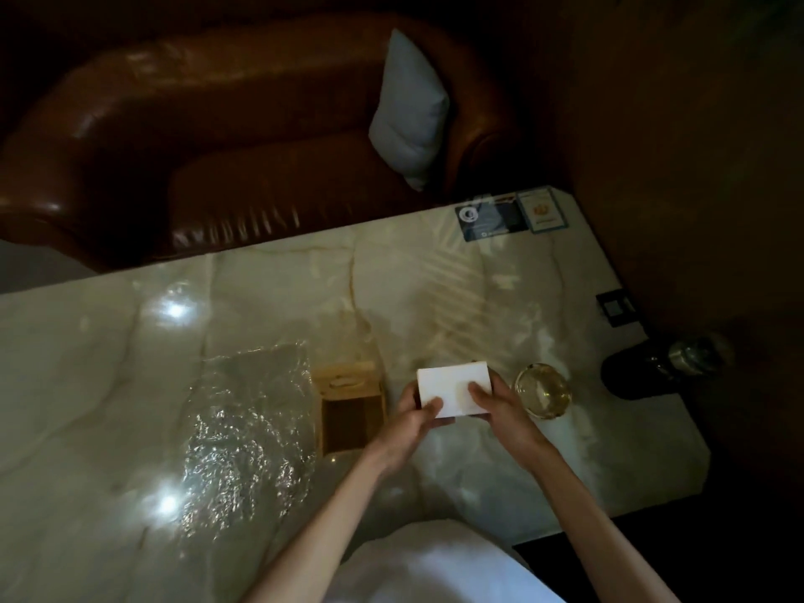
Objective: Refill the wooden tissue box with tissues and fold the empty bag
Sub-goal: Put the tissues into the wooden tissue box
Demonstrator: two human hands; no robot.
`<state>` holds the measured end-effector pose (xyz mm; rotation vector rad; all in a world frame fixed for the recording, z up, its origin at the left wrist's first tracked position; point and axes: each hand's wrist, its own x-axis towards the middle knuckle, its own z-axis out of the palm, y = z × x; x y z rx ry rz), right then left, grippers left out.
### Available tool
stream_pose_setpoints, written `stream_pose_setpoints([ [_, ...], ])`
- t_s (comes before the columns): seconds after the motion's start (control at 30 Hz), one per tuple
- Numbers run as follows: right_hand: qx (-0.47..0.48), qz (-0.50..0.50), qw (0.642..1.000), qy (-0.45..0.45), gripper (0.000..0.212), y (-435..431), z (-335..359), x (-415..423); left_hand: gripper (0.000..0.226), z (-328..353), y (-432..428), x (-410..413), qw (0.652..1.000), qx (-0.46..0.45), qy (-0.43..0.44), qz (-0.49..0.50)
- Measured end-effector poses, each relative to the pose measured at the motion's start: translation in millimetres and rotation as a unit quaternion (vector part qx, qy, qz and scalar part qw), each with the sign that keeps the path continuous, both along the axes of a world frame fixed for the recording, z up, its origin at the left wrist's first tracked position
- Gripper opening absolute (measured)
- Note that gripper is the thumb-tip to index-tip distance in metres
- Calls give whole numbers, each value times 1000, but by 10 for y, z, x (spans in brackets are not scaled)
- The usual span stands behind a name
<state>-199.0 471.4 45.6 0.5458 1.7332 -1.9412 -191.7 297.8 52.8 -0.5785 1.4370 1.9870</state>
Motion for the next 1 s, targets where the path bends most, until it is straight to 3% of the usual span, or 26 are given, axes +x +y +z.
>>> stream_pose_setpoints([
  [0.1, -11, 22, 1000, -14, 49, -48, 170, 74, 48, 111, -186, 125, 1000, 24, -16, 3],
  [0.2, 83, 120, 988, 51, 70, -129, 340, 126, 52, 200, -322, 217, 1000, 24, -13, 9],
  [0.3, 222, 212, 940, 150, 66, -278, 493, 132, 53, 290, -415, 284, 1000, 23, -6, 12],
  [0.47, 352, 324, 854, 206, 60, -521, 610, 161, 45, 424, -517, 331, 1000, 9, 3, 8],
  [0.67, 378, 372, 816, 229, 57, -571, 642, 194, 39, 391, -671, 389, 1000, -20, 1, -8],
  [0.77, 380, 390, 810, 219, 56, -590, 619, 214, 48, 355, -702, 436, 999, -29, 13, -19],
  [0.9, 371, 384, 826, 181, 58, -639, 642, 169, 58, 298, -773, 474, 999, -27, 25, -33],
  [1.0, 374, 437, 797, 185, 59, -742, 698, 64, 63, 273, -876, 495, 996, -54, 39, -59],
])
